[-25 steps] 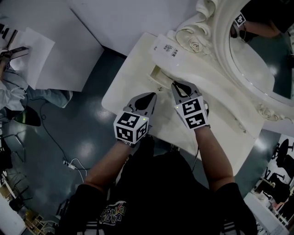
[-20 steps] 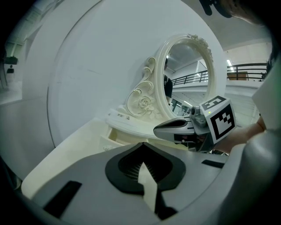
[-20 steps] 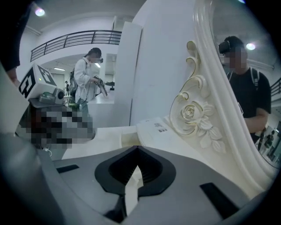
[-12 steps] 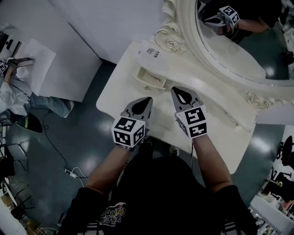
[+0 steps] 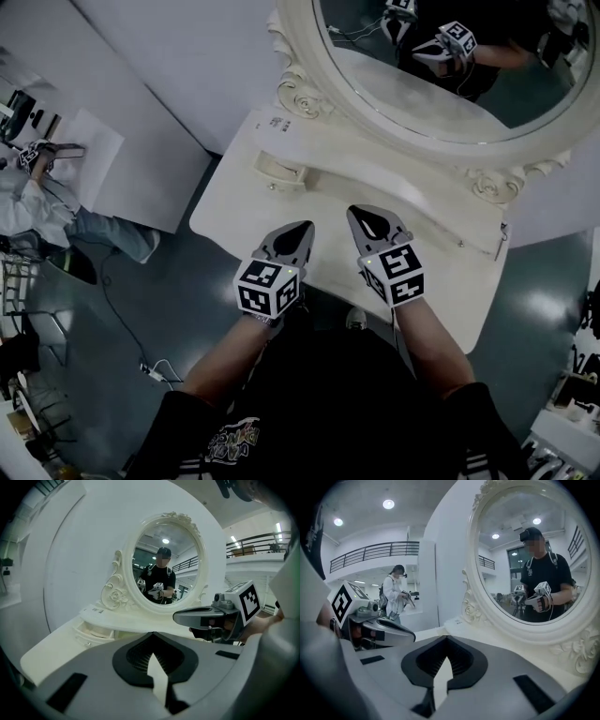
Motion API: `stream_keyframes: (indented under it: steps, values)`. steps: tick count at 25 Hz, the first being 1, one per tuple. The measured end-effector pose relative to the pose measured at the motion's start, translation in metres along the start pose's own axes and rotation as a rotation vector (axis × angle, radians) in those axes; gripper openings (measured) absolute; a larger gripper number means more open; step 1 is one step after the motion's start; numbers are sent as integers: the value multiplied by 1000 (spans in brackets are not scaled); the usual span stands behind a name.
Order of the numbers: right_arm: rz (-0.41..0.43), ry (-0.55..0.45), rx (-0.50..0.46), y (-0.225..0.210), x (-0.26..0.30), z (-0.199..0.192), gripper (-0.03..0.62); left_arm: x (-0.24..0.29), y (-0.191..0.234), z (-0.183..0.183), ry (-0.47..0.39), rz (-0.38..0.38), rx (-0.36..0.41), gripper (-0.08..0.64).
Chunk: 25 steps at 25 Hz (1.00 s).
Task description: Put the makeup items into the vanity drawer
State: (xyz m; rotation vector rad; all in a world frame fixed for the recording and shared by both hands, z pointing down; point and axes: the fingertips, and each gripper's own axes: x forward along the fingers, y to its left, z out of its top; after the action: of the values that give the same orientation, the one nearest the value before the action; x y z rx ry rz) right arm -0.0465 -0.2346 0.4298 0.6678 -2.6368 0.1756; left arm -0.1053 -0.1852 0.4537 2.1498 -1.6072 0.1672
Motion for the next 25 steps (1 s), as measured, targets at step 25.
stream_keyframes:
  steps: [25]
  values:
    - [229,-6,-5,61,-115,-53,29,-70,-108,-56,-24,162,-62,0]
